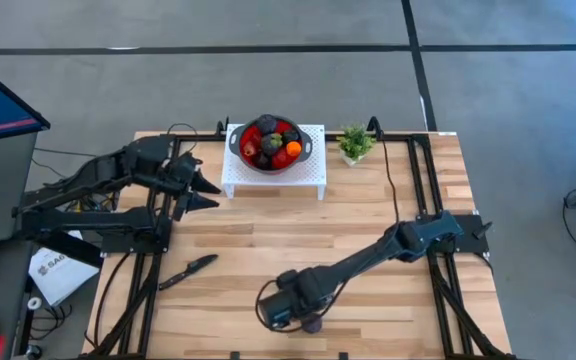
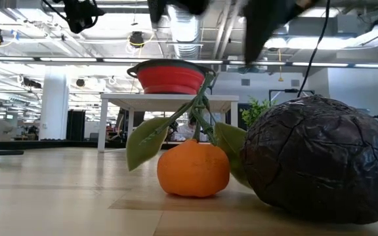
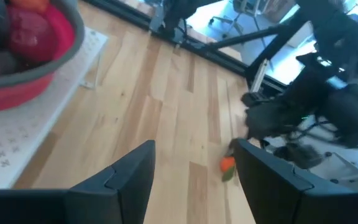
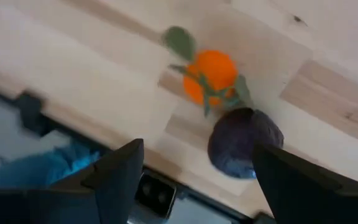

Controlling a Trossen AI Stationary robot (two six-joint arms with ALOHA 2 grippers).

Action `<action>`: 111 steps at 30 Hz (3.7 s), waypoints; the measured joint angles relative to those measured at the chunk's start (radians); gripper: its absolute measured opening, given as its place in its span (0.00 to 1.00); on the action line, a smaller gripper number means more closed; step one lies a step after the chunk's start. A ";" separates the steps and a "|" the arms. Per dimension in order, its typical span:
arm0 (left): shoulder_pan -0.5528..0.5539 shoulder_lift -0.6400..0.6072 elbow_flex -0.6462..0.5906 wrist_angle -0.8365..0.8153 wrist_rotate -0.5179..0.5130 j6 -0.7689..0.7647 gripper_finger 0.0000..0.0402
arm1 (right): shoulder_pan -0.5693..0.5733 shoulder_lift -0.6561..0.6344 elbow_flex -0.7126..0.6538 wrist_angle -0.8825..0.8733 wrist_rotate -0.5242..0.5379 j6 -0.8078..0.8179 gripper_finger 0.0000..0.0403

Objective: Pick & Place Fruit
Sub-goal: Put the orange tangerine into the red strainer bowl on the shelf

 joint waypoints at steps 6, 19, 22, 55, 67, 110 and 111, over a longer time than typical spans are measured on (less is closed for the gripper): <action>-0.017 -0.019 0.000 -0.011 0.015 0.017 0.53 | -0.006 0.041 0.000 -0.004 0.000 0.088 0.72; -0.076 -0.026 0.000 -0.023 0.017 0.019 0.53 | -0.080 0.039 -0.005 -0.003 0.021 0.007 0.61; -0.083 -0.026 0.000 -0.023 0.017 0.019 0.53 | -0.081 0.039 -0.005 -0.011 -0.011 -0.003 0.53; -0.084 -0.025 0.000 -0.028 0.015 0.015 0.53 | -0.066 0.068 -0.007 -0.008 -0.111 -0.023 0.26; -0.084 -0.025 0.000 -0.028 0.015 0.015 0.53 | -0.065 0.068 -0.007 -0.007 -0.100 -0.023 0.13; -0.083 -0.024 0.000 -0.028 0.010 0.007 0.53 | -0.634 -0.318 0.032 0.123 0.338 -0.610 0.06; -0.083 -0.024 0.000 -0.028 0.010 0.007 0.53 | -0.638 -0.316 0.032 0.121 0.338 -0.610 0.06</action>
